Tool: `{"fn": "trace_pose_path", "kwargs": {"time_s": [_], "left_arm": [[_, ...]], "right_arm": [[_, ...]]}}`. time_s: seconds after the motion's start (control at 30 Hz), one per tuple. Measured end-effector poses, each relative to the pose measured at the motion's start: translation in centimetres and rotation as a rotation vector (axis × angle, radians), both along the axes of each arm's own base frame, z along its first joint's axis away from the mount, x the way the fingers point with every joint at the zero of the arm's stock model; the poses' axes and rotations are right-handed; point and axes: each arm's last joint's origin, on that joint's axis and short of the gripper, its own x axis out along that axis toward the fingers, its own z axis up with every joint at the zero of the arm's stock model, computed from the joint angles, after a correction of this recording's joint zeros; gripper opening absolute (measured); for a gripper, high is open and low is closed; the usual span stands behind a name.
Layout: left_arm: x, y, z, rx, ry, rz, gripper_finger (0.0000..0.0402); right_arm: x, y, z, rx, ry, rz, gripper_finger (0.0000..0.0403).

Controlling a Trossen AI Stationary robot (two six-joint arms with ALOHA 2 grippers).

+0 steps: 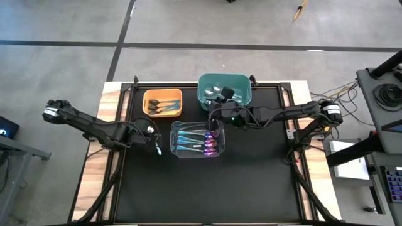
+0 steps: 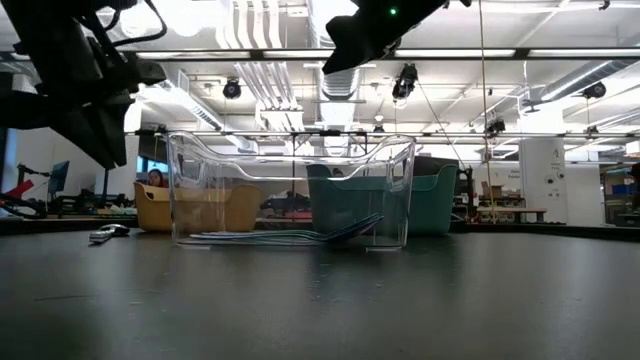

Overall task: Sort silverware by color (type)
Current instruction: Put the blue patterned spoon into the green bin

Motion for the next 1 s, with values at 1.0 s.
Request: {"fn": "trace_pose_path", "kwargs": {"time_s": [1.0], "left_arm": [[1.3, -0.3, -6.4, 0.056, 0.16, 0.07, 0.0142]], "right_arm": [[0.0, 0.0, 0.0, -0.007, -0.001, 0.003, 0.0077]]}}
